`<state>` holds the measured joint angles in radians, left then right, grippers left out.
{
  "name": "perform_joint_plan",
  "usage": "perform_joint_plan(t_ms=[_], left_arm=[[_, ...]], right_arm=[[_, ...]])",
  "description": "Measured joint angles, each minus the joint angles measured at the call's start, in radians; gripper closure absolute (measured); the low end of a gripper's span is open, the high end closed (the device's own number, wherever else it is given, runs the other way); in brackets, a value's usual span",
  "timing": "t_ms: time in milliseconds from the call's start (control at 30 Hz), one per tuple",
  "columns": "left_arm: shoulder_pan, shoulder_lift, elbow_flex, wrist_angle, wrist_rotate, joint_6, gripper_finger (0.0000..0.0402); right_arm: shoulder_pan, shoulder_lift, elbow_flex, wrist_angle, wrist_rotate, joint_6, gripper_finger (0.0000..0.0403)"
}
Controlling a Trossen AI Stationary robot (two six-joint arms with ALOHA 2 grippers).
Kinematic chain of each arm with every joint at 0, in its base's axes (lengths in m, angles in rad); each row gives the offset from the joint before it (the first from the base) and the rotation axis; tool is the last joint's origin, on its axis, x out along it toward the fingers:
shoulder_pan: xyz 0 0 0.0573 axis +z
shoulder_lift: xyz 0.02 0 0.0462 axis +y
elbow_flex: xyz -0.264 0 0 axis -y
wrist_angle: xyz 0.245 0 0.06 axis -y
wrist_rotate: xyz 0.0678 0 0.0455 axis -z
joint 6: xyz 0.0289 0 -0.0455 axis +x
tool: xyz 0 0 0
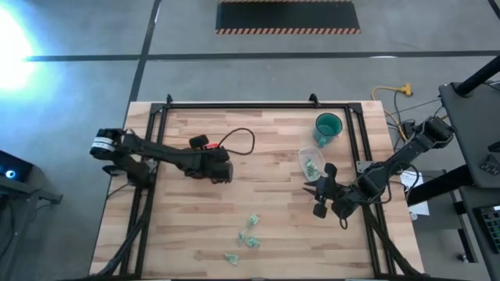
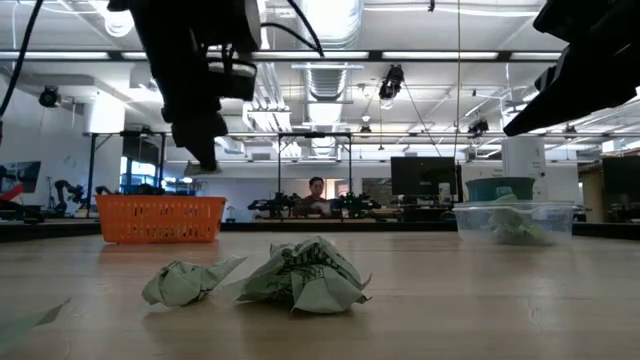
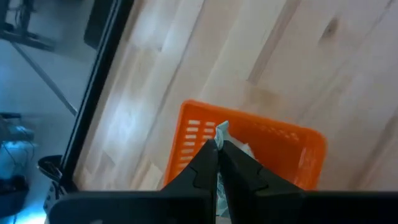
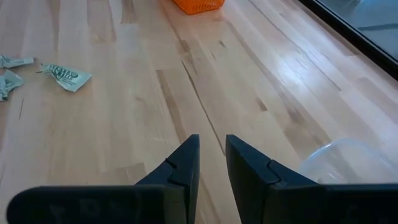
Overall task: Pick and place items into bin
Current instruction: Put the stevia packet into the orange bin, then put the stevia packet into the transparent container
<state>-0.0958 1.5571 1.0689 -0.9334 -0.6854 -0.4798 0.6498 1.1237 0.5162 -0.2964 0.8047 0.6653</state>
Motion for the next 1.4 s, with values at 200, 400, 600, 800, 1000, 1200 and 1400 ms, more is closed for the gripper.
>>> perform_joint_plan(t_ms=[200,400,600,800,1000,1200,1400], left_arm=[[0.032,0.001,-0.026,-0.001,0.027,0.018,0.0402],[0.031,0.001,-0.052,-0.001,0.027,0.025,0.04],[0.032,0.001,-0.062,-0.001,0.026,0.025,0.0347],[0.031,0.001,-0.06,-0.001,0.013,0.022,0.0287],[0.014,-0.014,-0.032,0.0,0.01,0.017,0.0272],[-0.064,-0.066,-0.004,0.03,0.006,0.017,0.0272],[-0.213,-0.144,-0.01,0.131,0.002,0.018,0.0272]], right_arm=[[0.0,0.0,-0.015,0.0,0.0,0.021,0.0335],[0.0,0.0,-0.017,0.0,0.0,0.031,0.0335],[0.0,0.0,-0.018,0.001,-0.001,0.031,0.0335],[0.0,0.0,-0.018,0.002,-0.001,0.031,0.0335],[0.0,0.0,-0.018,0.015,-0.001,0.031,0.0335],[0.0,0.0,-0.018,0.031,-0.001,0.031,0.0335],[0.0,0.0,-0.028,0.16,-0.038,-0.06,0.0335]])
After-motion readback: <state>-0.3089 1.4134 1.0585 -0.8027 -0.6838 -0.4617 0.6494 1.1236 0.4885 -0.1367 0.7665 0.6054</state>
